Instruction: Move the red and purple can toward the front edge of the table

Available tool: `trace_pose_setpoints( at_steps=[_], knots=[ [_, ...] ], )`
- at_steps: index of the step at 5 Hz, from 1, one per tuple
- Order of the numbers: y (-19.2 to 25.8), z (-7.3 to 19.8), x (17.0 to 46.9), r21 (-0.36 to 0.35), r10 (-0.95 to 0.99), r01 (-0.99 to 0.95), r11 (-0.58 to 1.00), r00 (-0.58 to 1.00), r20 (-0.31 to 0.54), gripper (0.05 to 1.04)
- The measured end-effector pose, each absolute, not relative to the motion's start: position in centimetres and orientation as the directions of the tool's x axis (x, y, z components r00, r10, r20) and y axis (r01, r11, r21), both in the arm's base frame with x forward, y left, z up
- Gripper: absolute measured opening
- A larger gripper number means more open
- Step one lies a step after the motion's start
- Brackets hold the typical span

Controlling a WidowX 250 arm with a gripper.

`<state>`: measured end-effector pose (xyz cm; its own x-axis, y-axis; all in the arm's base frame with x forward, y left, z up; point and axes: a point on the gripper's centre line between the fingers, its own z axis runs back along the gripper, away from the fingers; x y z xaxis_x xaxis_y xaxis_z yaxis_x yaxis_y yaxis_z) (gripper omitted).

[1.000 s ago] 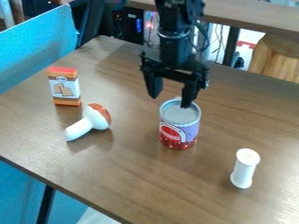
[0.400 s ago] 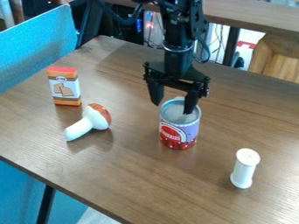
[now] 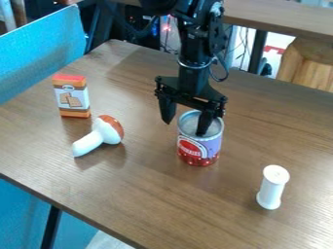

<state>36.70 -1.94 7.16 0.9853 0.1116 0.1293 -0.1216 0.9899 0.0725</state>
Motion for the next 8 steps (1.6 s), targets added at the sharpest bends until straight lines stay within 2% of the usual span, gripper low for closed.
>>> trace_pose_setpoints(
  at_steps=[2,3,4,5,6,7,8],
  knots=[
    [-1.9,7.0,34.6,0.07,0.096,-0.102,0.992,0.991,0.089,1.001],
    [-2.4,7.1,32.4,0.048,0.054,-0.051,0.998,0.997,-0.056,1.001],
    [-2.2,7.0,29.4,0.056,0.041,-0.031,0.998,0.982,-0.185,1.001],
    [-2.0,7.5,26.4,0.068,0.05,-0.034,0.997,0.965,-0.258,1.001],
    [-1.8,8.4,24.7,0.068,0.046,-0.03,0.997,0.965,-0.26,1.001],
    [-1.5,9.7,25.0,0.05,0.041,-0.032,0.998,0.979,-0.201,1.001],
    [0.5,11.7,27.5,-0.02,0.04,-0.041,0.999,0.998,-0.054,1.001]
  ],
)
